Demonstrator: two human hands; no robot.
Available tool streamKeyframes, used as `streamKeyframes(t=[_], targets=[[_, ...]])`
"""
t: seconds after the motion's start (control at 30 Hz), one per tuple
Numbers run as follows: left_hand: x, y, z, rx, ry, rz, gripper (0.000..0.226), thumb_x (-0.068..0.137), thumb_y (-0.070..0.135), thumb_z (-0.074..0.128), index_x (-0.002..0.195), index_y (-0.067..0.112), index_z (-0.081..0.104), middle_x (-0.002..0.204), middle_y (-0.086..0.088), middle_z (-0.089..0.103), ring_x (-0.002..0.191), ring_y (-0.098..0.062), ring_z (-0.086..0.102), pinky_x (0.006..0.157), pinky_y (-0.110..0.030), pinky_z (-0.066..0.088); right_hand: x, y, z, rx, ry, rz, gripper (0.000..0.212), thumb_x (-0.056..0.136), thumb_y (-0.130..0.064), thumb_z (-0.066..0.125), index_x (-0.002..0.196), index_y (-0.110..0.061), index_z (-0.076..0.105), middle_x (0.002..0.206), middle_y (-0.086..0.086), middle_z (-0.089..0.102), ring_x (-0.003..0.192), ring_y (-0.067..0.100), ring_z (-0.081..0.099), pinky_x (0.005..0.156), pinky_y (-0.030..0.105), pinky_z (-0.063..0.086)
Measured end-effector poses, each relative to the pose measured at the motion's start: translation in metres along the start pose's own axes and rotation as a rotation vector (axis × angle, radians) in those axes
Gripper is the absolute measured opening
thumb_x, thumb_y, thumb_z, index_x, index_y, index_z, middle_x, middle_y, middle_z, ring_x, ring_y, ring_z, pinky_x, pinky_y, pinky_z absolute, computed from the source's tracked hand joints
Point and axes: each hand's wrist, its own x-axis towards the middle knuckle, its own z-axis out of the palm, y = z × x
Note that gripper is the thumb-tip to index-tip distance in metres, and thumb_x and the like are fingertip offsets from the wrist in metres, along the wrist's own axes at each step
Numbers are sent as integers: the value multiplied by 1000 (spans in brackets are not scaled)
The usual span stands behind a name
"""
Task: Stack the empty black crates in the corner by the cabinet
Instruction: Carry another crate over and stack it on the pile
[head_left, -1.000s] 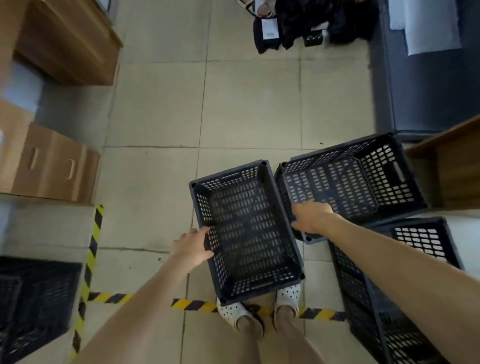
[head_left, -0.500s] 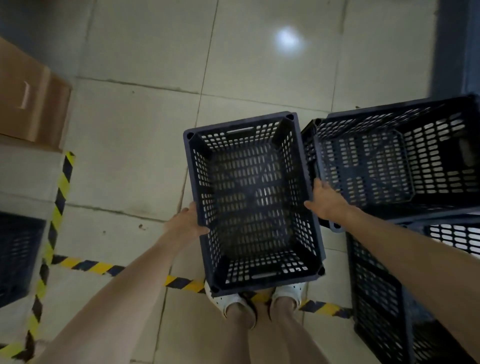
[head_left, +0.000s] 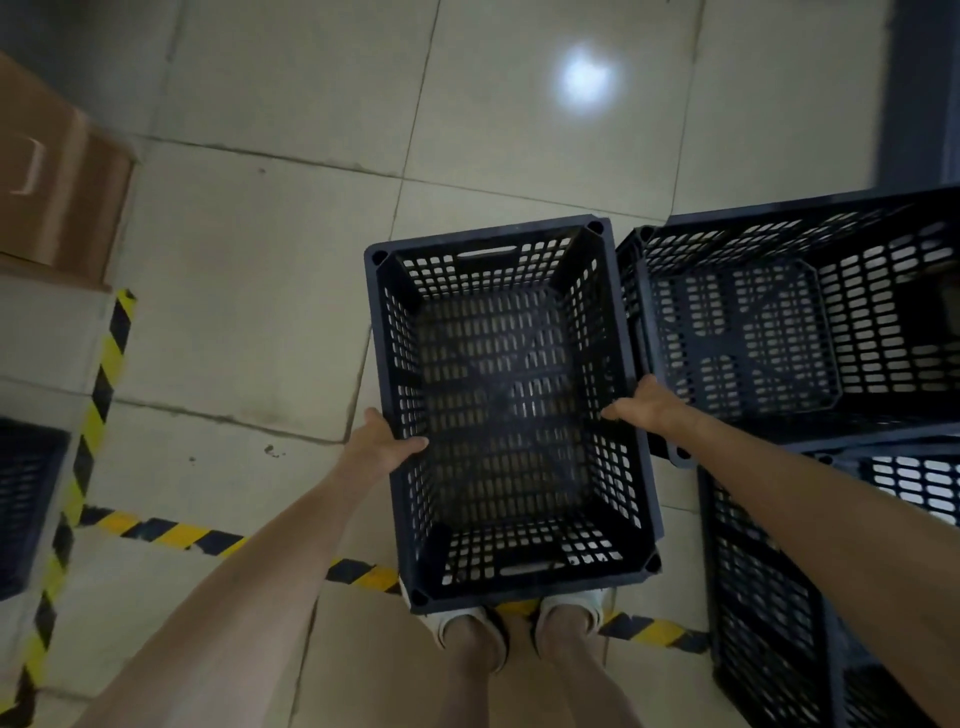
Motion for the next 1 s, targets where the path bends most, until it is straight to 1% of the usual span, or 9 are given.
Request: streamKeyframes(t=[0.2,0.33,0.47,0.57,0.67,0.73,0.8,0.9,1.0], targets=[[-32,5,-21,138,-11,8,94,86,52,66,151,5,16,149,-14,41,131,-31,46,102,-38,43,-34,-7,-22,-30,-12,-1,79,93,-35,60,151,0,18,151,18,33,132,33,41,102,36,40],[-69,17,-56,296,48,42,88,89,61,55,147,3,24,134,-16,56,117,-30,58,93,-36,49,-75,-27,-42,-87,15,-41,69,96,-38,55,146,3,30,144,19,43,124,33,49,87,29,41],[-122,26,-103,452,146,24,82,90,67,46,142,5,31,119,-13,64,101,-27,64,82,-37,52,-131,-50,-58,-99,12,-88,58,98,-39,50,134,7,44,125,19,55,93,27,53,77,30,44],[-171,25,-145,512,184,0,83,89,71,42,140,5,36,117,-11,63,102,-27,63,90,-39,52,-180,-70,-66,-68,-50,-130,56,96,-39,53,129,5,47,124,17,57,94,26,55,80,32,49],[-220,19,-187,523,238,-29,80,89,72,39,136,6,40,100,-7,61,90,-24,64,80,-35,52,-231,-91,-78,-23,-98,-188,33,95,-34,55,104,-3,55,106,13,61,92,26,59,85,36,53],[-255,14,-210,524,268,-32,81,90,71,36,137,5,40,104,-10,64,92,-26,65,77,-35,50,-255,-101,-84,-21,-148,-196,39,92,-36,59,111,-2,58,113,14,65,99,30,64,95,42,52],[-292,6,-228,523,287,-37,80,93,69,33,139,4,39,105,-11,66,92,-26,66,75,-35,50,-272,-107,-88,-66,-175,-223,51,89,-39,61,122,0,55,120,18,64,104,35,65,95,46,53],[-344,-16,-249,499,327,-56,75,96,65,32,137,3,39,84,-5,61,68,-18,59,60,-29,45,-337,-125,-90,-141,-198,-273,51,93,-38,57,126,0,52,128,19,61,107,34,64,94,41,54],[-389,-44,-267,458,389,-79,70,94,68,31,127,8,46,90,-4,66,77,-20,64,71,-33,52,-404,-142,-91,-191,-212,-317,49,98,-34,51,133,-1,45,135,18,54,115,32,60,91,36,54]])
